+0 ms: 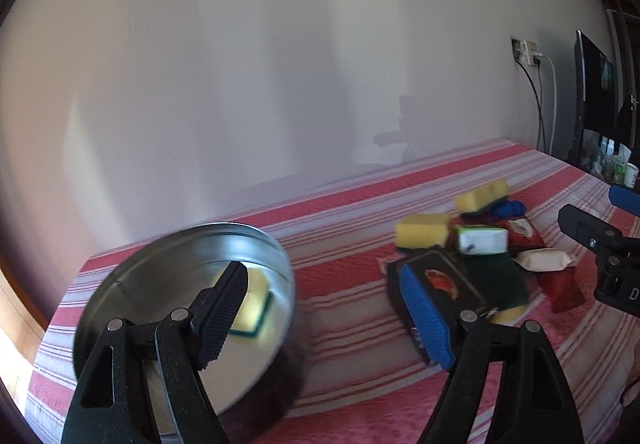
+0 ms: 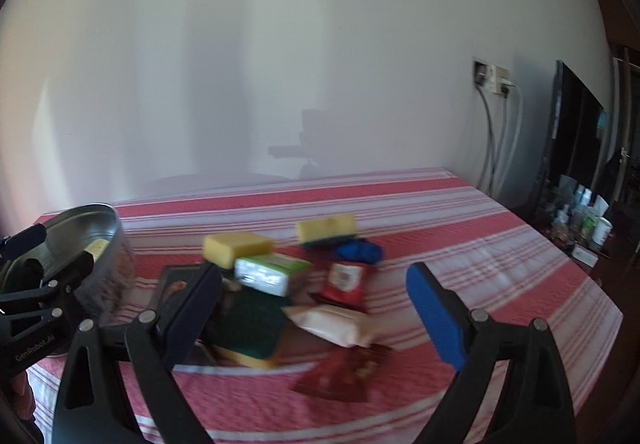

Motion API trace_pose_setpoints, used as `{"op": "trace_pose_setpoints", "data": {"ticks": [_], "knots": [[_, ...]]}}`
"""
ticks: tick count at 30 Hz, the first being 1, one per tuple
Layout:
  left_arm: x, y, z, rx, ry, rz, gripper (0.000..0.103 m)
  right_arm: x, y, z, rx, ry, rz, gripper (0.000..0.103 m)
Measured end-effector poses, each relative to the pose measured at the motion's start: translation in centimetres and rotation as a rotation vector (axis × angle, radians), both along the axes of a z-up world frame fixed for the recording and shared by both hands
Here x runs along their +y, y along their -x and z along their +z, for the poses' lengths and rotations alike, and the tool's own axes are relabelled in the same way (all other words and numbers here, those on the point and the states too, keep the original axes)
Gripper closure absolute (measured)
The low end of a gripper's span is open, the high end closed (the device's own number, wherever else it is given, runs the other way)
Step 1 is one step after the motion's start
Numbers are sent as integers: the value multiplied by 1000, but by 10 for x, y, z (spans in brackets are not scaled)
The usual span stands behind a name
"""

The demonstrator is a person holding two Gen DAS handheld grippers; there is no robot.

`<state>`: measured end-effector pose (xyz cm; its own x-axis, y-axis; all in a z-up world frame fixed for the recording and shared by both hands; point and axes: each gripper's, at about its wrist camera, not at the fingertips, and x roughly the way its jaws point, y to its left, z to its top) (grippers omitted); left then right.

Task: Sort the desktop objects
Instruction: 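Grasp the black box with the left gripper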

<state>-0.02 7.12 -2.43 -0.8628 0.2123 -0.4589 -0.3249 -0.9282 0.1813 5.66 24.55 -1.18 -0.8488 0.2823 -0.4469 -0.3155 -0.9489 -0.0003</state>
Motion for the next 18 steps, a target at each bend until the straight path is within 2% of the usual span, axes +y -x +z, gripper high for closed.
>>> {"op": "trace_pose_setpoints", "data": {"ticks": [7, 18], "knots": [[43, 10, -14, -93, 24, -32, 23, 37, -15, -6, -15, 67, -57, 8], [82, 40, -36, -249, 57, 15, 23, 66, -26, -16, -32, 127, -75, 8]]}}
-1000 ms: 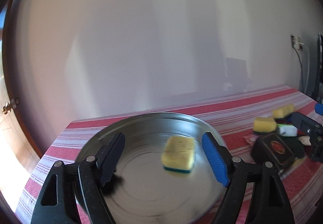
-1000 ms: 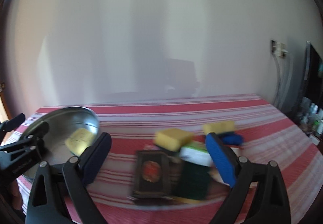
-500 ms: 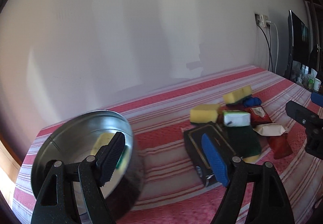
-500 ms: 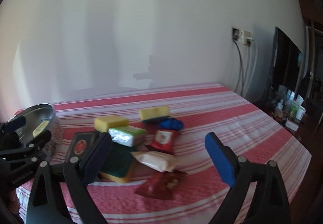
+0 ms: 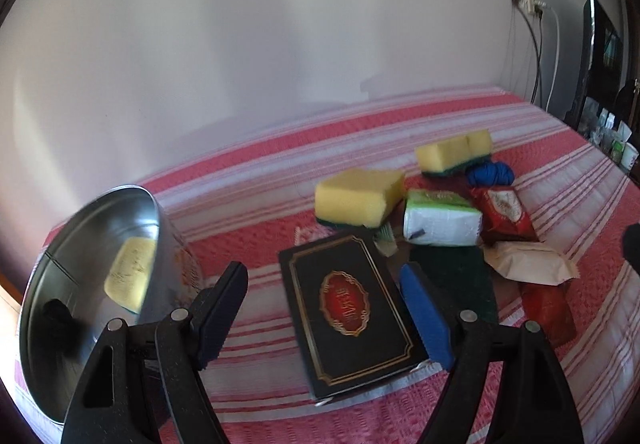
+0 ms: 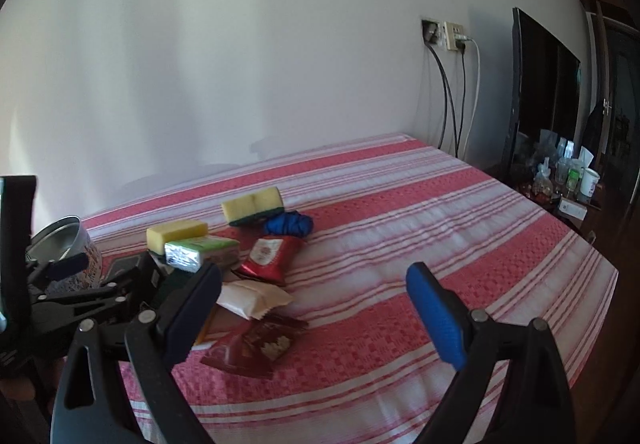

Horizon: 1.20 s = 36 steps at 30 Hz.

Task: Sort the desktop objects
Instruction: 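Grasp the black box with the left gripper, then grasp the dark red snack packet with the right gripper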

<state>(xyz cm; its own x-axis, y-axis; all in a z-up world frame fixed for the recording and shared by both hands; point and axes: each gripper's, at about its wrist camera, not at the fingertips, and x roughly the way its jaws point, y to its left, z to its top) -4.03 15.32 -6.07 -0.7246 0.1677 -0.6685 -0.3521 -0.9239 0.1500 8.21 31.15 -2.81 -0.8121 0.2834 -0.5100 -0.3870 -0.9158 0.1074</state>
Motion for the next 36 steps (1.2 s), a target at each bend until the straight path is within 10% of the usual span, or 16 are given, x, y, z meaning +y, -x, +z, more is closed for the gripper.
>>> {"op": "trace_pose_setpoints", "data": {"ticks": [15, 23, 36], "knots": [[-13, 25, -30, -167, 9, 119, 23, -13, 33, -32, -212, 109, 120, 8], [-14, 21, -30, -166, -3, 102, 43, -24, 54, -39, -301, 86, 111, 9], [-16, 11, -27, -115, 43, 86, 43, -27, 61, -58, -381, 41, 76, 56]]}}
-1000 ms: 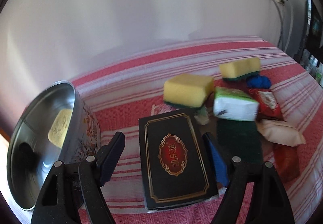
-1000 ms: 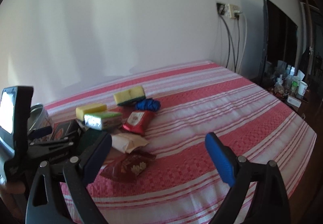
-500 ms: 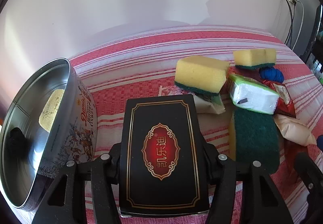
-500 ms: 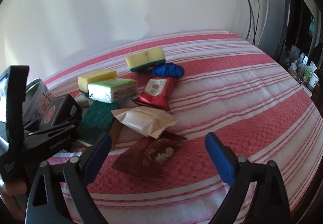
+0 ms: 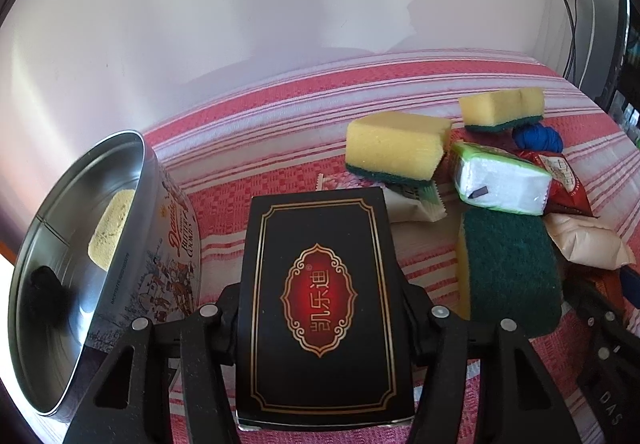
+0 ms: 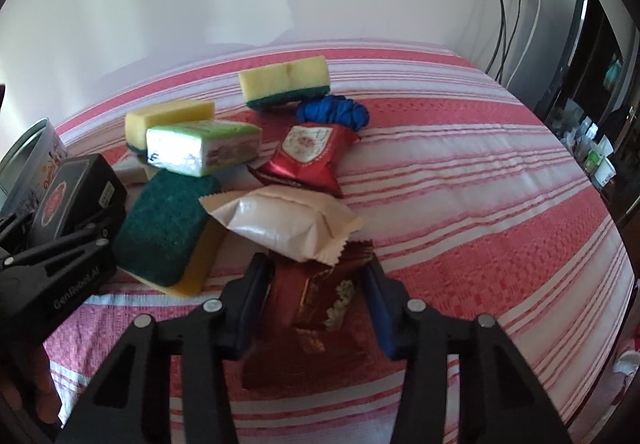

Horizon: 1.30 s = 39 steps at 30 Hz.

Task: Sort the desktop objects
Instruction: 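Grasp the dark red snack packet with the right gripper, then carry the box and packet into the silver tin and open both grippers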

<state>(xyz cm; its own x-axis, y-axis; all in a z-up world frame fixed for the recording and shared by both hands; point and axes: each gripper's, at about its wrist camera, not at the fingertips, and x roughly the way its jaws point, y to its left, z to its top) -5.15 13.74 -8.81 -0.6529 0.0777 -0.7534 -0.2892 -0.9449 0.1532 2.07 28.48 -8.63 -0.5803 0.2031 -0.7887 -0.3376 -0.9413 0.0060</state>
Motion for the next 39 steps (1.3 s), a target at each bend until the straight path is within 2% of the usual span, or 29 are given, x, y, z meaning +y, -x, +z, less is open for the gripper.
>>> {"op": "trace_pose_setpoints", "data": {"ticks": [10, 17, 26, 33, 39], "knots": [[5, -9, 15, 98, -51, -54, 43, 1, -13, 25, 85, -22, -23, 65], [-5, -24, 34, 168, -165, -97, 43, 3, -31, 38, 166, 22, -25, 65], [-23, -36, 50, 220, -288, -141, 43, 10, -60, 67, 330, 45, -43, 65], [-35, -48, 59, 239, -312, -126, 43, 1, -57, 77, 357, 61, 1, 65], [-50, -56, 64, 286, -276, -103, 43, -26, -46, 88, 367, 30, 59, 65]]}}
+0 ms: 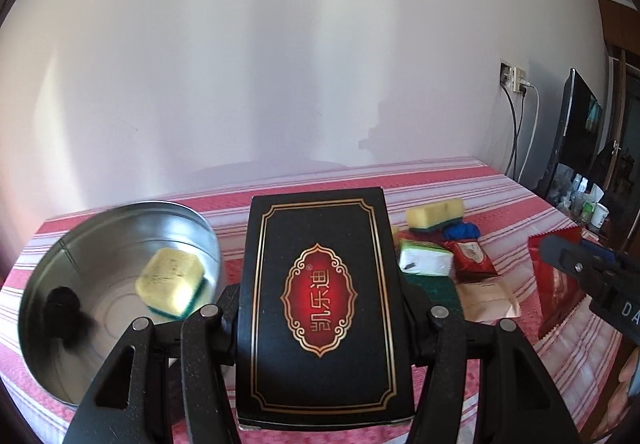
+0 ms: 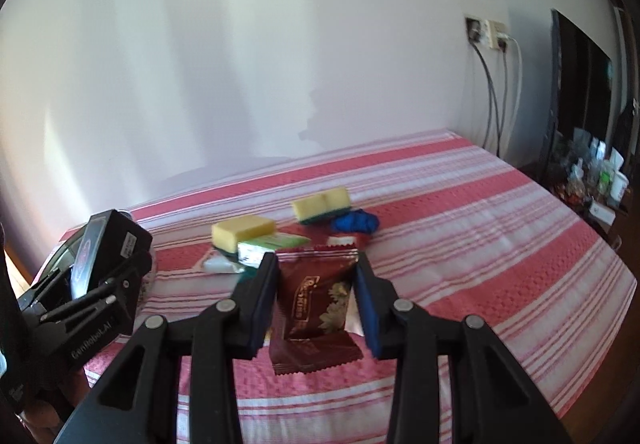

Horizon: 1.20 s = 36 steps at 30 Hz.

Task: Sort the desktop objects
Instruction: 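Carry the box and packet into the silver tin and open both grippers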

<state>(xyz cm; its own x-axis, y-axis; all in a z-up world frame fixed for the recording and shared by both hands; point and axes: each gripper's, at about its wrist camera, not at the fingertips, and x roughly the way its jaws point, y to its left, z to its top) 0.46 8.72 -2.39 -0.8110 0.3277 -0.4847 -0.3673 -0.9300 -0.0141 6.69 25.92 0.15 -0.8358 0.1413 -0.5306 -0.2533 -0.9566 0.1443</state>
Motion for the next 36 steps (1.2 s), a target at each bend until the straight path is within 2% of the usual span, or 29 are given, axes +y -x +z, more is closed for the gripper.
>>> {"op": "trace_pose_setpoints", "data": {"ticks": [10, 17, 26, 30, 36], "knots": [[-44, -1, 16, 64, 13, 82, 43, -59, 28, 20, 24, -47, 133, 65], [-85, 6, 26, 96, 26, 186, 43, -112, 51, 27, 39, -74, 246, 65], [-151, 23, 27, 73, -6, 324, 43, -167, 77, 31, 55, -50, 372, 65], [-172, 34, 24, 55, 10, 381, 43, -189, 88, 32, 59, -48, 416, 65], [-190, 61, 14, -22, 52, 453, 43, -214, 107, 27, 60, -44, 438, 65]]}}
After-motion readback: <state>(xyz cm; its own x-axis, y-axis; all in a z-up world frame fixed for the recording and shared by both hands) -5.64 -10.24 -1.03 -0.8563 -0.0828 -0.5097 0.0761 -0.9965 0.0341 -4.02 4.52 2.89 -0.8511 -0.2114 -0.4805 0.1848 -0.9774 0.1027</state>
